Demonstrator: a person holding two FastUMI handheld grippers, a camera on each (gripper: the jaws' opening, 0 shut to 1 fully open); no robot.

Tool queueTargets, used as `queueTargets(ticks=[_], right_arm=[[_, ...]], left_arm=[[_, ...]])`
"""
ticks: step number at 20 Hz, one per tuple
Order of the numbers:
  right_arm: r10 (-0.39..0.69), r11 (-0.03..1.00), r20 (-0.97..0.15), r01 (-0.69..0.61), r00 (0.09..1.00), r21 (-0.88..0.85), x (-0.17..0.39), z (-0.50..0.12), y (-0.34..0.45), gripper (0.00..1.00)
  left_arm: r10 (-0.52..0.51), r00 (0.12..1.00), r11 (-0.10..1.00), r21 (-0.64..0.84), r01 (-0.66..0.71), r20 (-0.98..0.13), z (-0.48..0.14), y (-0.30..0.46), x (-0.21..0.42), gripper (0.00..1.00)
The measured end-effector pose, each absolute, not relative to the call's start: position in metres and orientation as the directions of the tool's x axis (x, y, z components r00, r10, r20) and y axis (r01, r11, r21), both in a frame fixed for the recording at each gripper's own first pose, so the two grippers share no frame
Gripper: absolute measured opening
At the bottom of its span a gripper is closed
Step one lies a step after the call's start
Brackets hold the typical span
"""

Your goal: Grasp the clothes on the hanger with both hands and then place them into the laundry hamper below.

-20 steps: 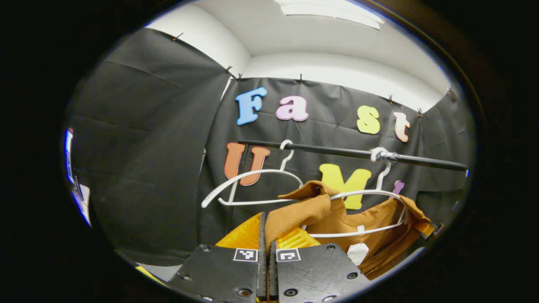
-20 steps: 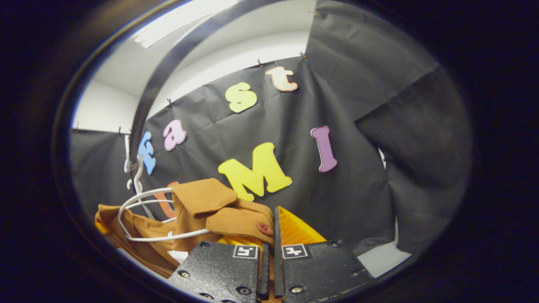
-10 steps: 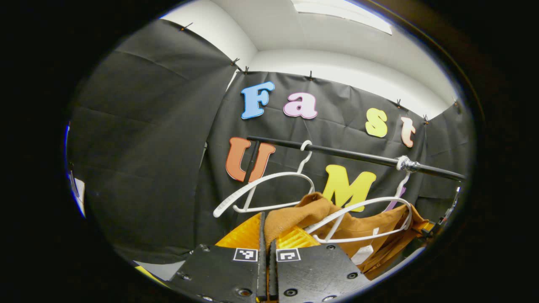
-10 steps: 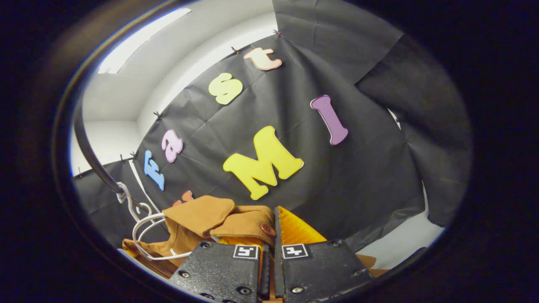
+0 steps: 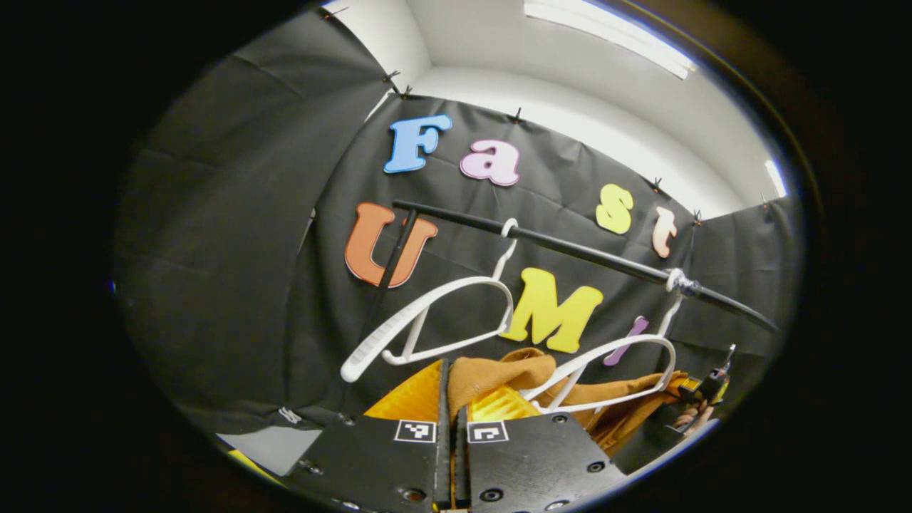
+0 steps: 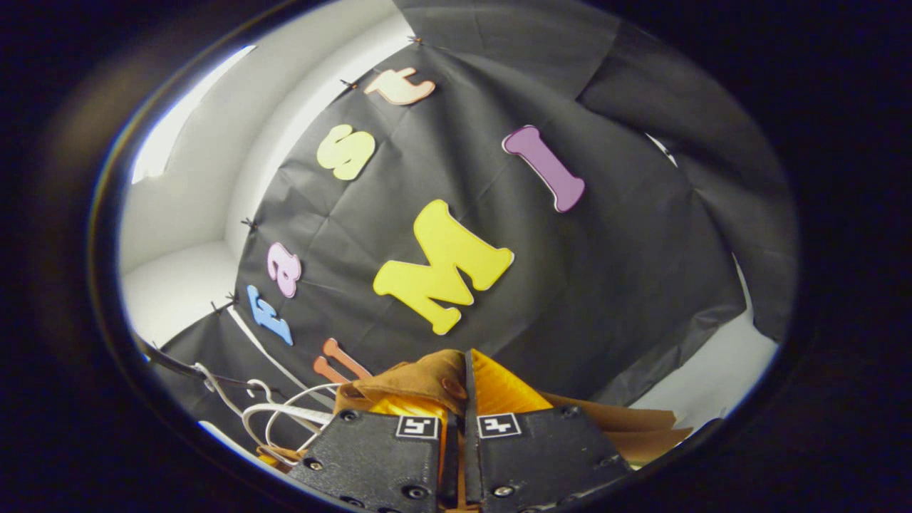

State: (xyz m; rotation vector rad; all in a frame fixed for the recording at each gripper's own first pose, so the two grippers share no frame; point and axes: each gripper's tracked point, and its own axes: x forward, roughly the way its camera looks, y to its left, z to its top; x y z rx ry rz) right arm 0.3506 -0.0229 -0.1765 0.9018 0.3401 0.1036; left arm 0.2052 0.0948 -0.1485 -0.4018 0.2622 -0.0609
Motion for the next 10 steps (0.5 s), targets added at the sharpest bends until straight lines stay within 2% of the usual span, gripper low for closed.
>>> queueTargets(ticks=[1, 2, 3, 5, 10], right_arm=[[0.230, 0.615, -0.257, 0.064, 0.939, 0.786, 0.352, -0.182, -0.025, 0.07], [0.232, 0.615, -0.271, 0.075, 0.934, 0.785, 0.351, -0.186, -0.026, 0.07], [0.236, 0.611, -0.280, 0.082, 0.931, 0.787, 0.352, -0.191, -0.027, 0.07], [0.253, 0.609, -0.291, 0.082, 0.923, 0.789, 0.352, -0.199, -0.027, 0.06], [0.288, 0.630, -0.341, 0.090, 0.895, 0.771, 0.344, -0.222, -0.021, 0.07]], left_arm=[[-0.128, 0.962, 0.917, -0.399, 0.021, -0.243, -0.152, 0.093, 0.204, 0.02], [-0.144, 0.959, 0.911, -0.411, 0.033, -0.243, -0.152, 0.092, 0.202, 0.07], [-0.158, 0.957, 0.902, -0.430, 0.038, -0.245, -0.155, 0.093, 0.203, 0.02], [-0.173, 0.950, 0.887, -0.460, 0.036, -0.258, -0.165, 0.097, 0.206, 0.07], [-0.191, 0.935, 0.858, -0.513, 0.013, -0.297, -0.192, 0.106, 0.198, 0.02]])
